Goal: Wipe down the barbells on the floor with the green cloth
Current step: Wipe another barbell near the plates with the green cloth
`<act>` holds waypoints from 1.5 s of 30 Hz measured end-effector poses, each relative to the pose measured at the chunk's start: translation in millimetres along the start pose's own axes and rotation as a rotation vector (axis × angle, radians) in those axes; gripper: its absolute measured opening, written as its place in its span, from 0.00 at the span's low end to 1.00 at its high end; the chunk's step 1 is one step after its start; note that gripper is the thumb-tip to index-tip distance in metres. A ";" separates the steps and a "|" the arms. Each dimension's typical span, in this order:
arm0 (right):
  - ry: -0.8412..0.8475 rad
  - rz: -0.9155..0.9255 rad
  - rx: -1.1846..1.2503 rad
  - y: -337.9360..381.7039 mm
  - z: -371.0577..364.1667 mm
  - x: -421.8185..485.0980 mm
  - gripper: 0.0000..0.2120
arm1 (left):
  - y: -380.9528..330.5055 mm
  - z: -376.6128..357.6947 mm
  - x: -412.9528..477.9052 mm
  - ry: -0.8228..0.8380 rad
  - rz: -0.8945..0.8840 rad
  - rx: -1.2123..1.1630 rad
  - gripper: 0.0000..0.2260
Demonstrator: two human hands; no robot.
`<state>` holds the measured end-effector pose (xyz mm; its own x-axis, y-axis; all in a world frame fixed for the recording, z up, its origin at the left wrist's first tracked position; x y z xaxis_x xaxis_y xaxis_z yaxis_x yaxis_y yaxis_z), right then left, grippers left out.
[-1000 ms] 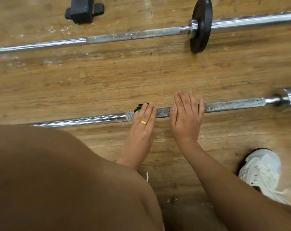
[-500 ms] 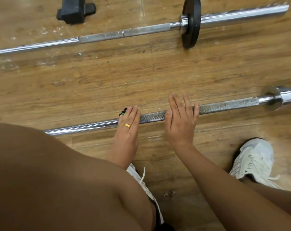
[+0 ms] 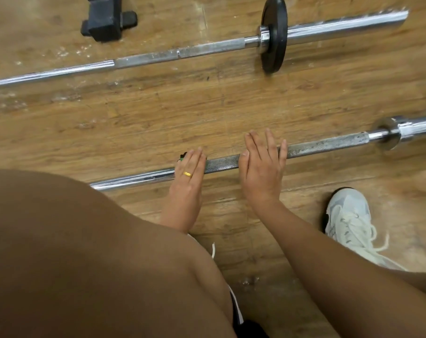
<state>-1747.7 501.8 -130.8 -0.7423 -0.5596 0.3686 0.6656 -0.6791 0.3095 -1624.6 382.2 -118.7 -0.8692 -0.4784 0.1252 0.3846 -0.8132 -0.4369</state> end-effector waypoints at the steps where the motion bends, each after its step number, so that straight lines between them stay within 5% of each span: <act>1: 0.013 -0.003 0.000 -0.4 -0.1 3.4 0.23 | 7.4 3.0 1.2 -0.006 0.010 0.003 0.31; 6: 0.108 0.009 -0.027 -2.9 -6.4 16.8 0.25 | 49.8 21.4 5.2 -0.117 0.193 0.004 0.31; 12: 0.159 0.067 -0.008 25.5 -17.0 36.4 0.25 | 27.4 9.2 30.4 0.028 -0.024 0.078 0.31; 17: 0.244 0.174 0.058 66.9 -33.5 38.3 0.25 | 73.5 35.4 31.8 -0.077 0.197 0.047 0.28; 23: 0.259 0.193 0.046 68.2 -41.9 49.7 0.23 | 43.4 20.5 56.4 0.000 -0.032 0.057 0.27; 28: 0.263 0.172 0.044 67.4 -45.9 61.1 0.24 | 68.8 27.4 59.1 -0.084 0.111 0.017 0.28; 33: 0.278 0.198 0.031 65.8 -50.0 73.3 0.23 | 53.2 21.2 67.8 -0.004 -0.091 0.160 0.34; 38: 0.278 0.165 0.033 65.3 -55.3 88.1 0.23 | 71.3 29.6 83.3 0.009 -0.010 0.236 0.35; 42: 0.297 0.147 0.035 64.1 -60.4 100.3 0.22 | 53.4 18.3 91.2 0.019 -0.204 0.327 0.37; 45: 0.327 0.140 0.035 63.5 -63.7 109.8 0.22 | 70.5 25.6 107.9 0.017 -0.085 0.246 0.36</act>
<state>-1791.9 367.0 -126.6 -0.6251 -0.7725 0.1116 0.7609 -0.5713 0.3075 -1683.3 264.7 -113.2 -0.9061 -0.4007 0.1359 0.3719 -0.9074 -0.1957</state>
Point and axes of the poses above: each hand's wrist, its own x-axis towards the middle knuckle, its own z-axis out of the back of the hand, y = z × x, the point moved 8 cm from there along x, towards the middle knuckle, and after that the axes turned 10 degrees about z, right-handed, at the moved point
